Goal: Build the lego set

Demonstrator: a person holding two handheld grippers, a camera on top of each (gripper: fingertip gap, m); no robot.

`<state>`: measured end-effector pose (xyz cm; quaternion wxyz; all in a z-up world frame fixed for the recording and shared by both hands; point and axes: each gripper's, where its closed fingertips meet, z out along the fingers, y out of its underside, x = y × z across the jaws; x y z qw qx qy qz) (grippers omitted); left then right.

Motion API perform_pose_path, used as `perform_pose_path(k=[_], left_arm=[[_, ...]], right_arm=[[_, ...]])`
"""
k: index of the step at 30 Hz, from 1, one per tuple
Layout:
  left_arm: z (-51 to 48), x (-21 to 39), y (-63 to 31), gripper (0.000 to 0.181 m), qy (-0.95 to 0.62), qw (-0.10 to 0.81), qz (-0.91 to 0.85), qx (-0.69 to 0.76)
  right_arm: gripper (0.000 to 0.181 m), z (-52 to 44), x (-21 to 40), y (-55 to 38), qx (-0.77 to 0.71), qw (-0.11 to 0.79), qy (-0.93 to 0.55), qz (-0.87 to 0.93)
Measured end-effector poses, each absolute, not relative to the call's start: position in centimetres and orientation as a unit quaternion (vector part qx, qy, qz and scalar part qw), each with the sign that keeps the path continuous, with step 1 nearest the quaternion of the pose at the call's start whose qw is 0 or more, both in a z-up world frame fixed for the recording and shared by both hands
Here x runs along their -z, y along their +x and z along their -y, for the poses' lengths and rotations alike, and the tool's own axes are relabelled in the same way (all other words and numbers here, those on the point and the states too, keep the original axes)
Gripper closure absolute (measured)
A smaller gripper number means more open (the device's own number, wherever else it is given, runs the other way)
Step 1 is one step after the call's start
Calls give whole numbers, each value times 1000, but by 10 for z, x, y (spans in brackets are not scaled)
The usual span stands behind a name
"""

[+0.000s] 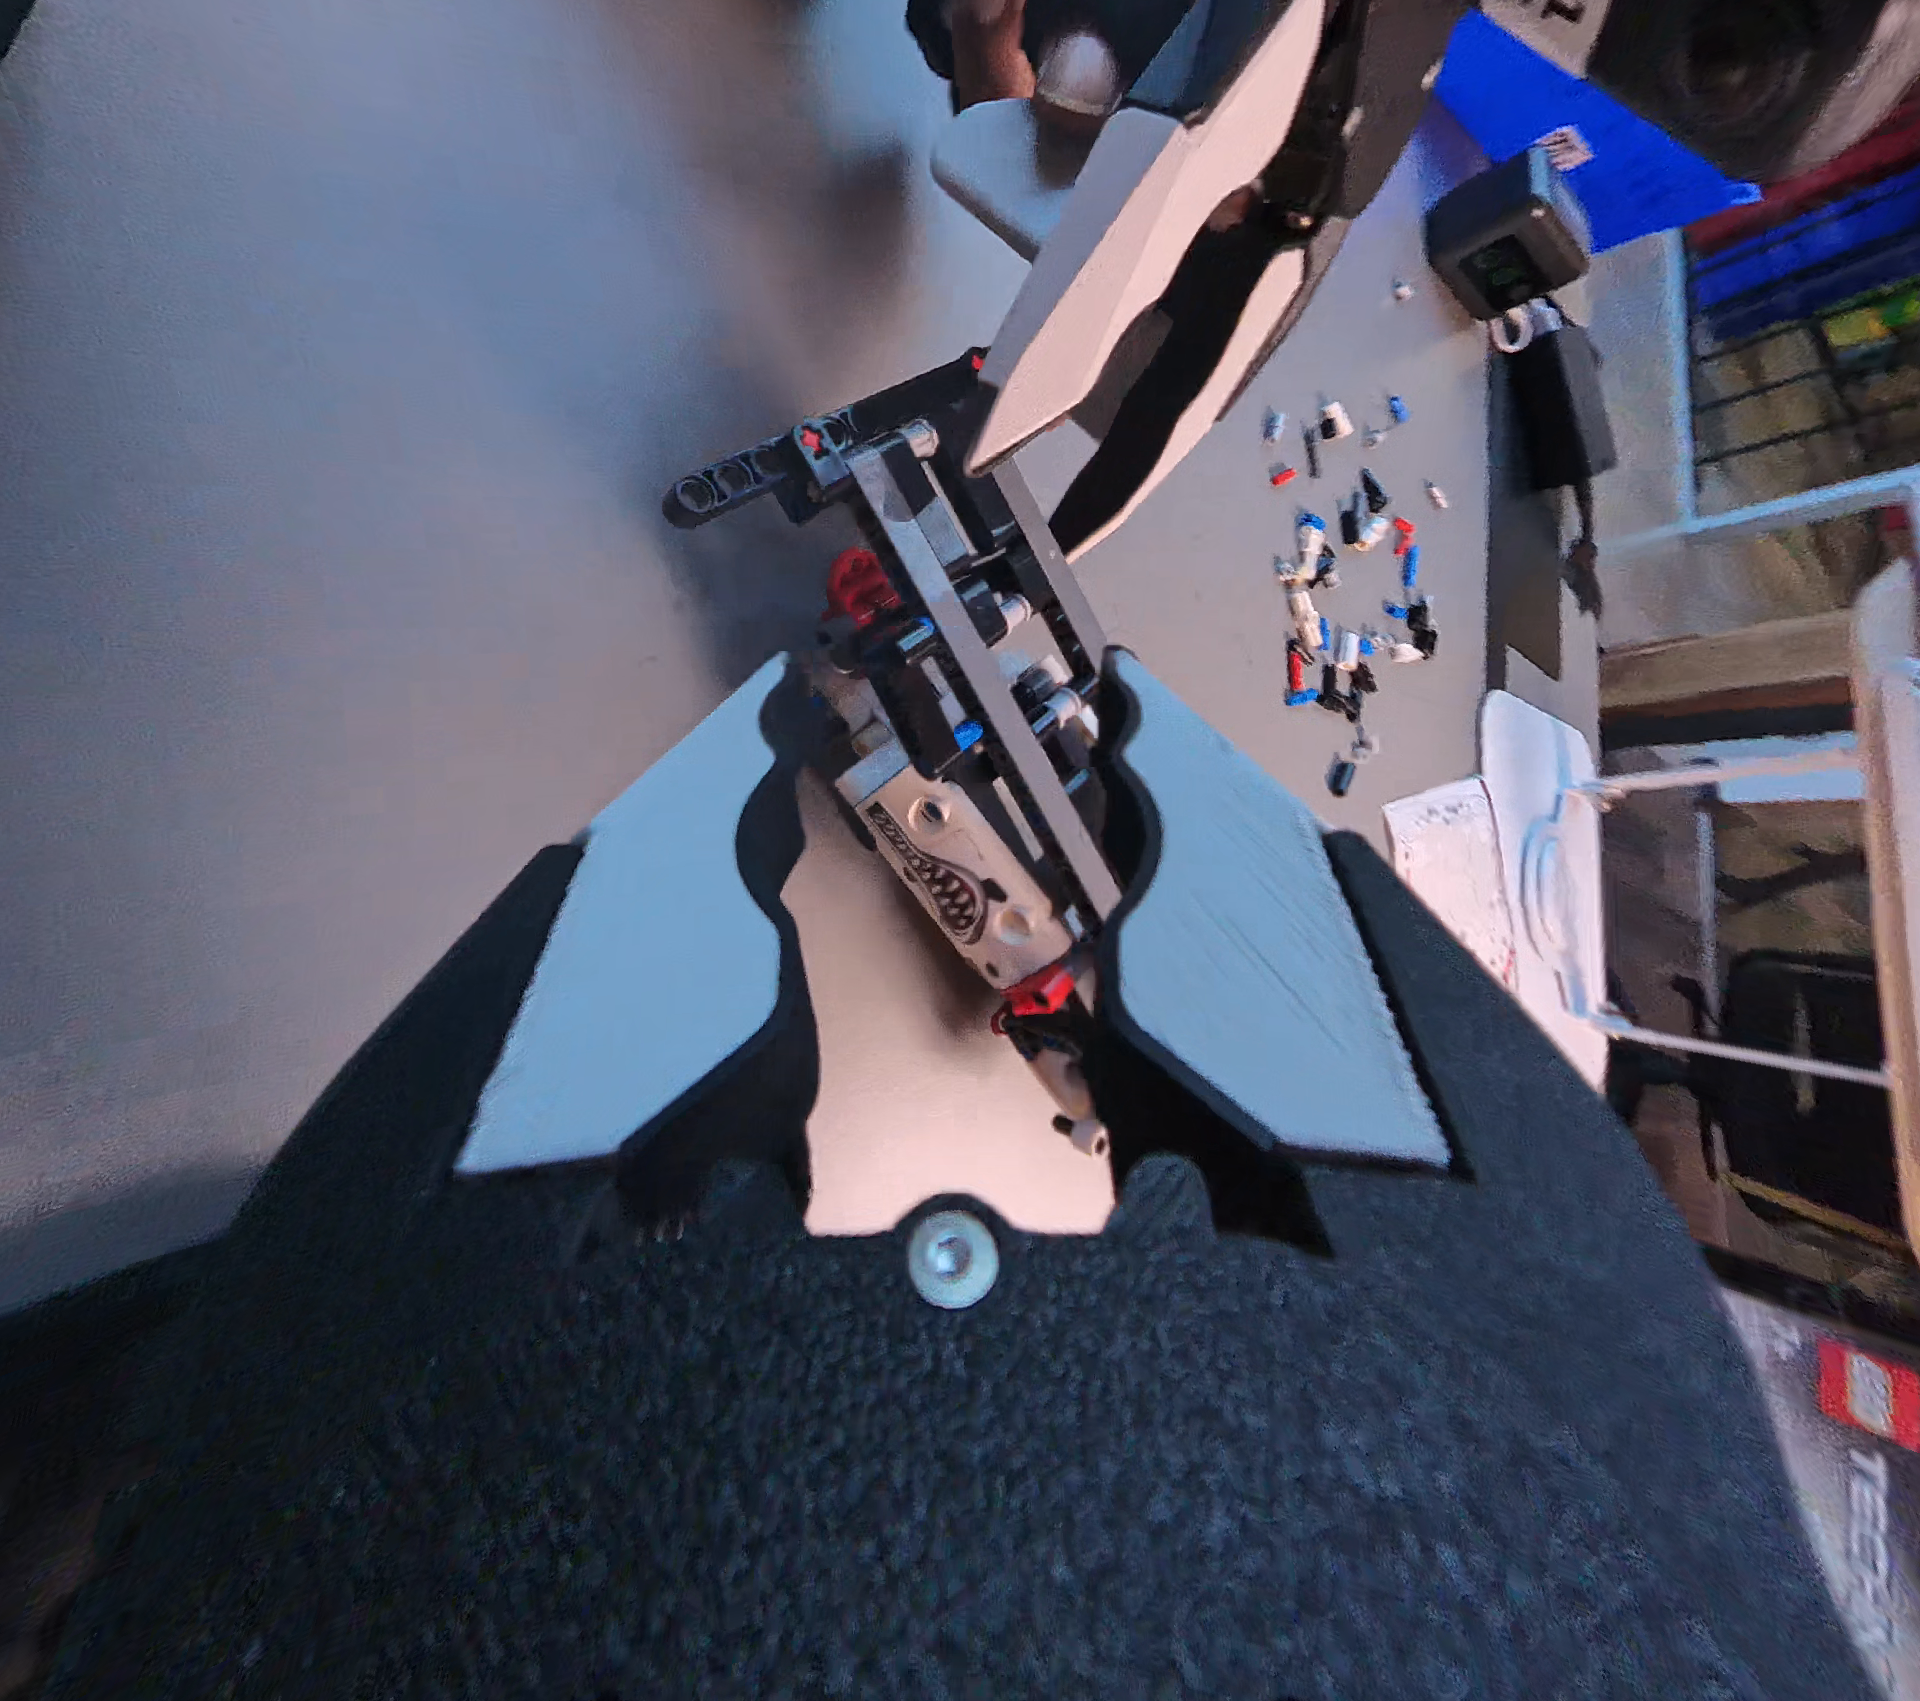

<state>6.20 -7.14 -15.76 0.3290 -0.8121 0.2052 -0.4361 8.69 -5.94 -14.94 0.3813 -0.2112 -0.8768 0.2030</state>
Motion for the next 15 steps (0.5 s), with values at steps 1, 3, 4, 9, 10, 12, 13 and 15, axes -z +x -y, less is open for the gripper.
perform_pose_path(k=[1, 3, 4, 9, 10, 12, 13, 15], left_arm=[[72, 158, 62, 134, -813, 329, -211, 432], [74, 159, 64, 135, -815, 326, -216, 428], [73, 160, 63, 137, -817, 329, -216, 422], [70, 161, 68, 150, -813, 338, -222, 420], [70, 161, 68, 150, -812, 338, -222, 421], [69, 161, 68, 150, -811, 342, -219, 421], [68, 161, 67, 151, -811, 344, -217, 420], [68, 162, 67, 151, -812, 344, -217, 419]], right_arm=[[119, 60, 151, 84, -202, 356, -201, 890], [109, 60, 154, 78, -198, 308, -179, 913], [106, 60, 156, 75, -192, 284, -166, 924], [105, 59, 169, 67, -166, 174, -123, 963], [108, 58, 170, 66, -162, 161, -119, 966], [113, 59, 171, 66, -167, 137, -118, 969], [117, 59, 173, 67, -171, 126, -119, 970], [120, 61, 174, 68, -179, 117, -120, 970]])
